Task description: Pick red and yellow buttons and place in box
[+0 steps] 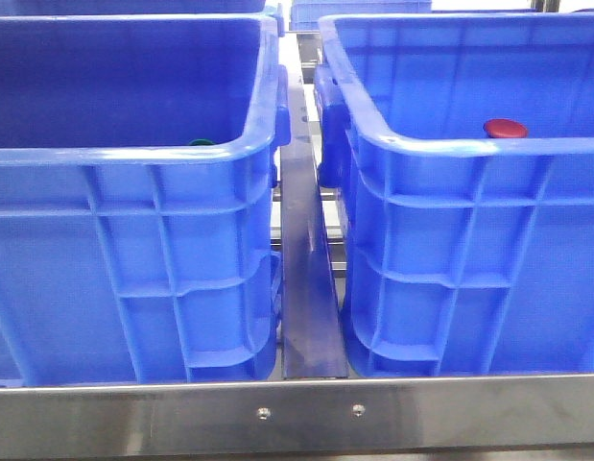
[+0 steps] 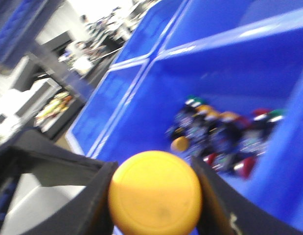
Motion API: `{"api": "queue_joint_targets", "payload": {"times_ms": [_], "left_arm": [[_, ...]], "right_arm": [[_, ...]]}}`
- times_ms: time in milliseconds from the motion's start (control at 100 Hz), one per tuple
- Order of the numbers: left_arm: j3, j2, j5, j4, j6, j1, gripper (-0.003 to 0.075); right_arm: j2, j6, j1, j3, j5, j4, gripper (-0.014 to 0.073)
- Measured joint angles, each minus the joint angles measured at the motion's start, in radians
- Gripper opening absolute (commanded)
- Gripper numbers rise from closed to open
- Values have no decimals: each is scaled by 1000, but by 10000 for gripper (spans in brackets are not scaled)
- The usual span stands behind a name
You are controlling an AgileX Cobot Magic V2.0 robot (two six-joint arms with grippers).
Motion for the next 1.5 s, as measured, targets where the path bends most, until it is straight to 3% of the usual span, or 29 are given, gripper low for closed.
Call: {"api": "queue_joint_targets", "payload": {"times_ms": [240,540,780,980,1120,1330,1500], "left_arm": [[16,-53,7,5,-6,126,606],[170,-198,9,16,-59,407,606],[294,-366,-26,22,-79,622,606],[393,-523,-57,23,-84,692,591],[438,-603,-63,23,-84,696,430],[458,-636,-65,23,-84,696,-11],[458,-635,-69,23,-84,696,-20]], "right_arm": [[-56,-47,-141,0,-39,0,153],[-134,-54,-300,0,-45,-36,153],[-151,-58,-339,0,-83,-95,153],[-151,-58,-339,0,-139,-128,153],[-151,-62,-339,0,-202,-148,153],[-151,-119,-339,0,-332,-168,153],[-147,-206,-339,0,-481,-160,153]]}}
